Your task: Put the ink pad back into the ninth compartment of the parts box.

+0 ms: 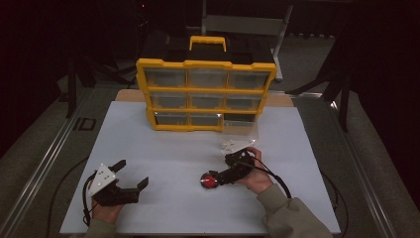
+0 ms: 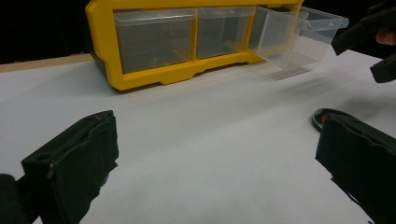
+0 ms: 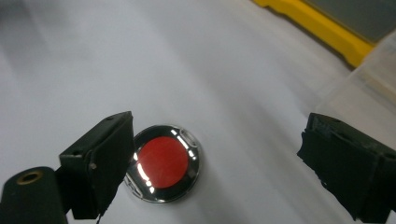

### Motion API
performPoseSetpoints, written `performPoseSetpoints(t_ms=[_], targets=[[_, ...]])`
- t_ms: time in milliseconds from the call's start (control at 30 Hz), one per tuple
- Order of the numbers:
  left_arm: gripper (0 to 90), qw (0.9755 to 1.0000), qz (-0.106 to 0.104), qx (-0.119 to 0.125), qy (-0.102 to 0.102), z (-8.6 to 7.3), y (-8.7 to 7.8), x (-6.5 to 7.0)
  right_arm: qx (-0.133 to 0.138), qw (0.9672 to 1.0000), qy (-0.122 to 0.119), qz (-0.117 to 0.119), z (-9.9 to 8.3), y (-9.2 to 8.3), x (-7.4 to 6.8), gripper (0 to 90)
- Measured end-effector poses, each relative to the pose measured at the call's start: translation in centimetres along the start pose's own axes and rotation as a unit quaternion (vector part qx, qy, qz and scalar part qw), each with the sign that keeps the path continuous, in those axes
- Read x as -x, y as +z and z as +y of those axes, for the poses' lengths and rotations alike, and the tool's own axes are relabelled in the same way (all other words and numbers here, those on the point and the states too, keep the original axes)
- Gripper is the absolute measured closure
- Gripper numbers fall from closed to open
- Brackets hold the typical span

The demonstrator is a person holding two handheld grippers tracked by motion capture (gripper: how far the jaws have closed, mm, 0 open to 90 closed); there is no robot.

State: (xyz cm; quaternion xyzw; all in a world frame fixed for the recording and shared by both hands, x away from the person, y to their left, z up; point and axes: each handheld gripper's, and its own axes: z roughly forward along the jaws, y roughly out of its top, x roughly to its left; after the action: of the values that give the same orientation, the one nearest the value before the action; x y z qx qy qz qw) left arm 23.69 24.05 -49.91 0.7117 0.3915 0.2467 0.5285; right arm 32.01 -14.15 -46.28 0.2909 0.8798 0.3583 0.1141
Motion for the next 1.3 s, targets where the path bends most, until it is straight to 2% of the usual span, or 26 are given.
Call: performPoseSetpoints(t_ms=[467, 867, 1300], targets=[[0.0, 1.0000, 0.000, 0.000, -0.001, 0.0, 0.0, 0.0, -0.025, 0.9993, -0.018, 0.020, -0.1, 1.4, -1.2, 9.6], [0.0, 1.0000, 0.000, -0.001, -0.001, 0.0, 0.0, 0.0, -0.036, 0.9986, -0.024, 0.032, -0.2, 2.1, -2.0, 9.5], [0.0, 1.0000, 0.000, 0.001, -0.001, 0.0, 0.0, 0.0, -0.060, 0.9964, -0.037, 0.048, -0.5, 3.2, -3.0, 9.6]])
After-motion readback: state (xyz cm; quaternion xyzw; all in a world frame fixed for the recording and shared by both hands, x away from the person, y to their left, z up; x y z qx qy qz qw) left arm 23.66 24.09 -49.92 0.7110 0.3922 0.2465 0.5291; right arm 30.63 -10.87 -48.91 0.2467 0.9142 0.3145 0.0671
